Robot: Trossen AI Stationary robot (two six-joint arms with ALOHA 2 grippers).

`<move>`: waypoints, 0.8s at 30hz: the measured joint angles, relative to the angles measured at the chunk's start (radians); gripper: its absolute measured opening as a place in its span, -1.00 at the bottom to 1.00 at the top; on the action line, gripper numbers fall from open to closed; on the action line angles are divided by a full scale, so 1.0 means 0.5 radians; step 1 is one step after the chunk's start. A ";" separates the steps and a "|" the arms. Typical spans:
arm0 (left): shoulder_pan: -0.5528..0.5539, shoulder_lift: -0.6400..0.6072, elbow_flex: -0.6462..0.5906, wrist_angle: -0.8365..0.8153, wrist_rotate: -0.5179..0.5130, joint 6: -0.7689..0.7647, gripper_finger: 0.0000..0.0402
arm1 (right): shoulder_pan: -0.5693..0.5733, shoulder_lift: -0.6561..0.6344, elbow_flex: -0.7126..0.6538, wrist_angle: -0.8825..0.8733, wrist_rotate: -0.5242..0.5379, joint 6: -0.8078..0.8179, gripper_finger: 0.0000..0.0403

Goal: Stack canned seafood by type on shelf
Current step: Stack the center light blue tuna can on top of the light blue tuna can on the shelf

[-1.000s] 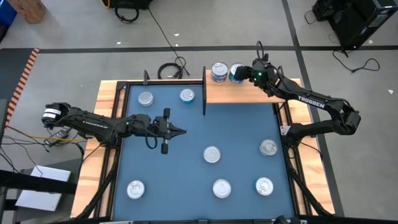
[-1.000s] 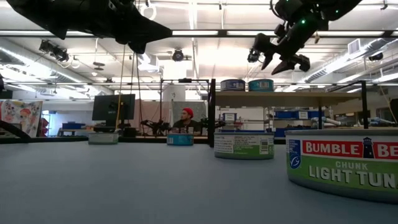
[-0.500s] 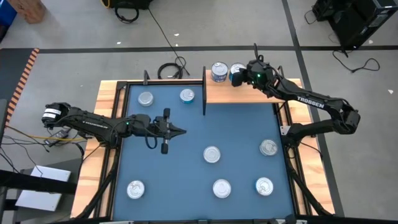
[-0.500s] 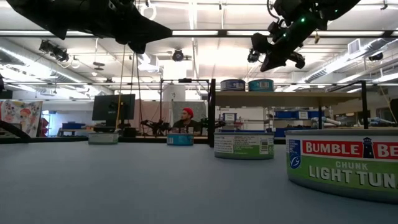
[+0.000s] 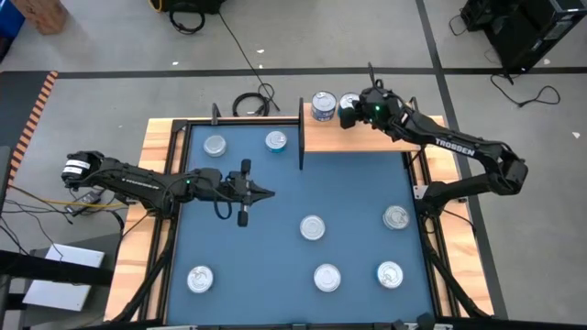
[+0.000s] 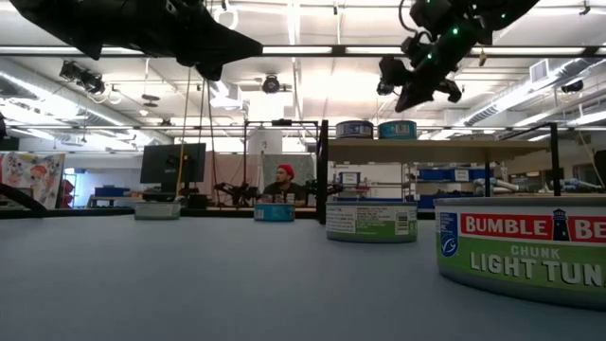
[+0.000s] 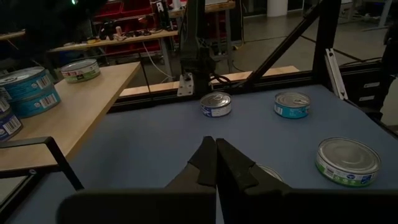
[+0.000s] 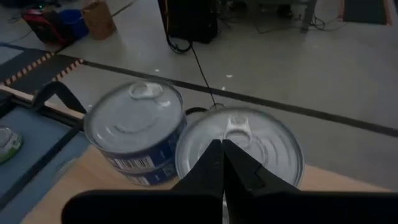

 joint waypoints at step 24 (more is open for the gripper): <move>0.000 0.001 0.000 0.030 0.000 0.000 -0.99 | 0.118 0.165 0.513 -0.344 -0.179 -0.331 -0.99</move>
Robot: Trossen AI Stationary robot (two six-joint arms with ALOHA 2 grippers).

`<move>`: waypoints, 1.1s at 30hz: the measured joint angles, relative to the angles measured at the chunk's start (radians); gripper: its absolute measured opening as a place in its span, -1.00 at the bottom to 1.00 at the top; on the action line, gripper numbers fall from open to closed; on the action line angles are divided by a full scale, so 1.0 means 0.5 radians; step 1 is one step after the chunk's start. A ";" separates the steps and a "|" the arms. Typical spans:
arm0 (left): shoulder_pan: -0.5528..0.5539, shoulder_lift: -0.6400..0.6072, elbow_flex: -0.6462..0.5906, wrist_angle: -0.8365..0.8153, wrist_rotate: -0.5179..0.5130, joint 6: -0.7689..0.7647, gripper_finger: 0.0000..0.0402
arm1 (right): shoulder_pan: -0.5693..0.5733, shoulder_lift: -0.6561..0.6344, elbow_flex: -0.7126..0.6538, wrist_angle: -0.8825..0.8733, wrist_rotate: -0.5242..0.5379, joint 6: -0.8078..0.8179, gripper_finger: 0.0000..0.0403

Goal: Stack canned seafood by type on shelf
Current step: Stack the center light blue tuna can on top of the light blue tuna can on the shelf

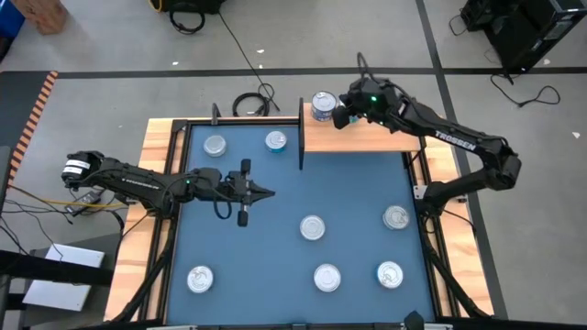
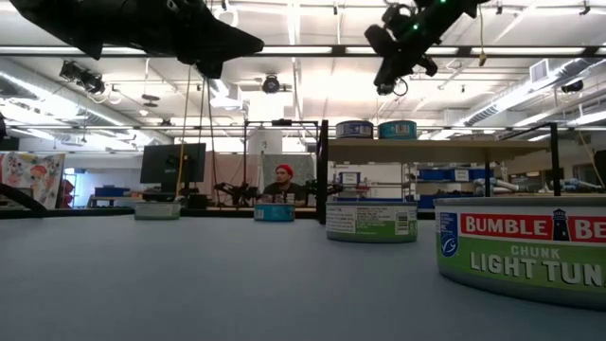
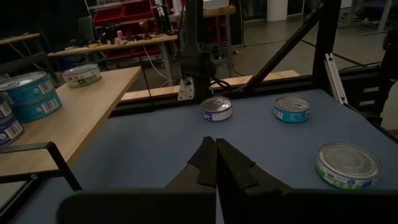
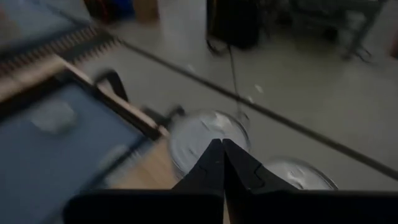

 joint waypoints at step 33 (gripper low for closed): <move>0.000 0.000 0.000 -0.019 0.001 0.000 -0.99 | -0.191 0.312 0.203 -0.742 0.133 0.359 -0.99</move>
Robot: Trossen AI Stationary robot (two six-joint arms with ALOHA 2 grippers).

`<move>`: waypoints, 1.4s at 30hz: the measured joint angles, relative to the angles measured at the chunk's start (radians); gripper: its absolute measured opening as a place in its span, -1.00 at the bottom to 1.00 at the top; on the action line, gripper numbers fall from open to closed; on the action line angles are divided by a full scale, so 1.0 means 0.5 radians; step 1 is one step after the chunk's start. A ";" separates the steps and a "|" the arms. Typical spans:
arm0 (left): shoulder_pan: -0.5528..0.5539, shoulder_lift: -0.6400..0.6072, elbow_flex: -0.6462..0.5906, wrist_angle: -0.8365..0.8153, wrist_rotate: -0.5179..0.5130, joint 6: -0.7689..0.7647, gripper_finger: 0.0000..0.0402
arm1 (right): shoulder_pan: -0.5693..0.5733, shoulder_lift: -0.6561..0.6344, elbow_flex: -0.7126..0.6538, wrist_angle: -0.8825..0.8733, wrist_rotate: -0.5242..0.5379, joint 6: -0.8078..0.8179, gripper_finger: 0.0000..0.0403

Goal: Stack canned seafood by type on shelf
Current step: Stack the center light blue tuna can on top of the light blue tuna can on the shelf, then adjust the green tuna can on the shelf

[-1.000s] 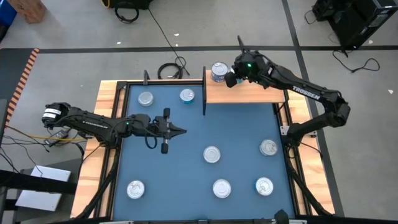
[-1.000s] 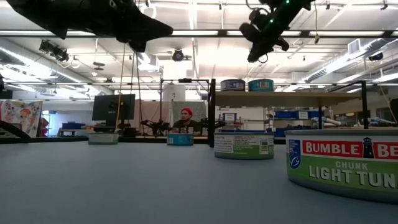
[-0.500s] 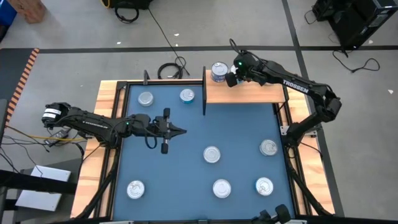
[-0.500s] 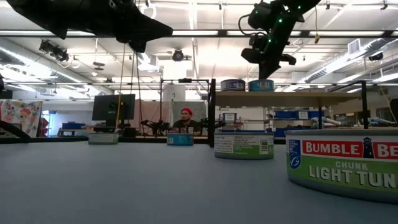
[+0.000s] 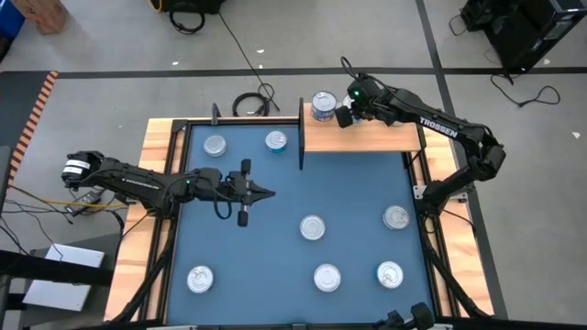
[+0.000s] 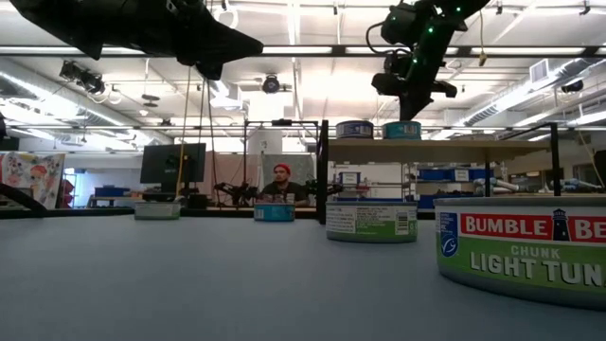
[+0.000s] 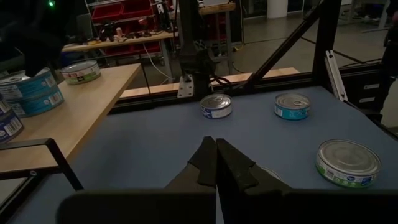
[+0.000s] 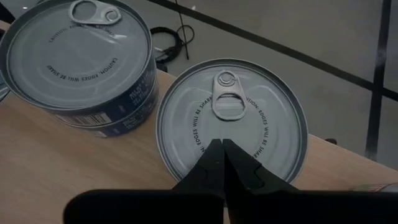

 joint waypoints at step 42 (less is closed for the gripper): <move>0.000 0.000 0.000 0.000 0.000 0.000 -0.99 | -0.298 -0.184 -0.205 -0.637 0.198 0.356 -0.99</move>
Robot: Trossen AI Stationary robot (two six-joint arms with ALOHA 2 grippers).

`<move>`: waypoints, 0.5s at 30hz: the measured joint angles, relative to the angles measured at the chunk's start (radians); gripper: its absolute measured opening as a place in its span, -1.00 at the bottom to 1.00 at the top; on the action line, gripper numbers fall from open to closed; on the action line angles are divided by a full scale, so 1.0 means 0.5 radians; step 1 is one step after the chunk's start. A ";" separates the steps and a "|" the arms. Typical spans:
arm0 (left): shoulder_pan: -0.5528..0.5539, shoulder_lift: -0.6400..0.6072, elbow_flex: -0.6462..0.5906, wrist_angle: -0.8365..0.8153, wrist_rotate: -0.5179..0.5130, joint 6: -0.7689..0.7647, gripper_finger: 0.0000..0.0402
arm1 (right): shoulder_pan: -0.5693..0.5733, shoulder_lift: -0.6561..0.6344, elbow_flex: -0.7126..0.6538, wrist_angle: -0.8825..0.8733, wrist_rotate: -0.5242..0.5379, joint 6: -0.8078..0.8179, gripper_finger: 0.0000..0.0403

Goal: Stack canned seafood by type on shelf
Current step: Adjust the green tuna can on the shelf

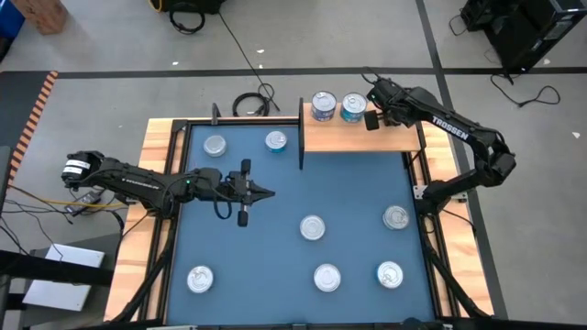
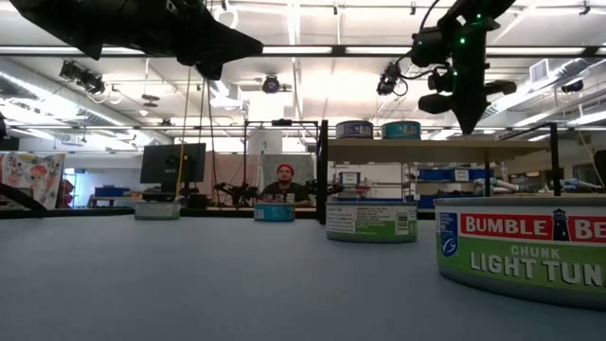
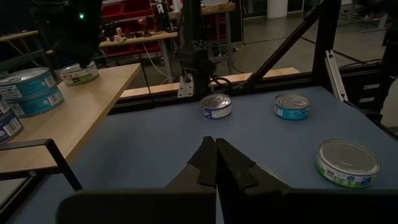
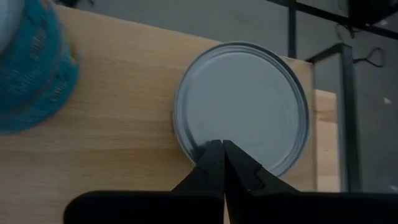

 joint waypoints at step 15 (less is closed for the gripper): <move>0.000 0.000 0.000 0.000 0.000 0.000 -0.99 | 0.007 -0.005 0.047 0.067 -0.062 -0.095 -0.98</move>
